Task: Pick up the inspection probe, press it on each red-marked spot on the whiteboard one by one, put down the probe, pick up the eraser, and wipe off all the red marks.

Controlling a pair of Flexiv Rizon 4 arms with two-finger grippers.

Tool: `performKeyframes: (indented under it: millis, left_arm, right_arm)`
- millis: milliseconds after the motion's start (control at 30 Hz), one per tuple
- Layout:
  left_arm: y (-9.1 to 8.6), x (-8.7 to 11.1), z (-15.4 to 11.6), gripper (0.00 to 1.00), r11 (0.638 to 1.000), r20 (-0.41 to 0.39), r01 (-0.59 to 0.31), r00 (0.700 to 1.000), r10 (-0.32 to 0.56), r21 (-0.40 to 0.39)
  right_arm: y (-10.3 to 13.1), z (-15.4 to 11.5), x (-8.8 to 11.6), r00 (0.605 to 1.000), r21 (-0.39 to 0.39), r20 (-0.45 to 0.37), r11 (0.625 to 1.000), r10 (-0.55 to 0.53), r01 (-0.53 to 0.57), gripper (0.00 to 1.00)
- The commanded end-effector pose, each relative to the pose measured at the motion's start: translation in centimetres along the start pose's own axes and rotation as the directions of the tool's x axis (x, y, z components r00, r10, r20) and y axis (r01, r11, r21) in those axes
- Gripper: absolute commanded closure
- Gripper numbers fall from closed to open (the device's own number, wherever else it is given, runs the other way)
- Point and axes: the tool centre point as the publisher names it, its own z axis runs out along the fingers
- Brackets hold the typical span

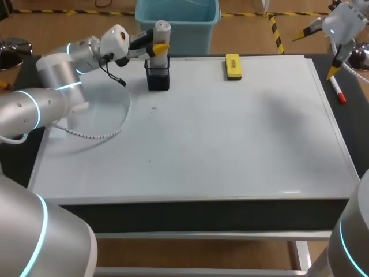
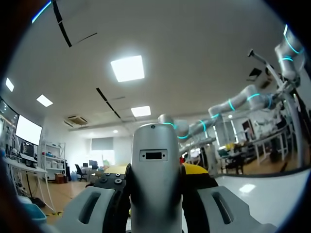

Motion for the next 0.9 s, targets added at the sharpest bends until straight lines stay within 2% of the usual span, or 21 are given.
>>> performKeyframes:
  millis: [33,533,900]
  left_arm:
    - [0.9,-0.5,-0.1,1.0,1.0,-0.038,0.005,0.999,-0.005,0.015]
    - [2.8,-0.2,-1.4,1.0,0.999,-0.005,0.019,1.0,-0.018,0.026]
    - [3.3,0.1,-1.5,1.0,0.999,0.009,0.041,0.999,-0.041,0.001]
  right_arm:
    - [0.0,-0.1,0.0,1.0,0.001,-0.003,1.0,-0.003,0.003,0.0]
    - [0.0,-0.1,0.0,1.0,0.001,-0.003,1.0,-0.003,0.003,0.0]
    - [0.0,-0.1,0.0,1.0,0.001,-0.003,1.0,-0.003,0.003,0.0]
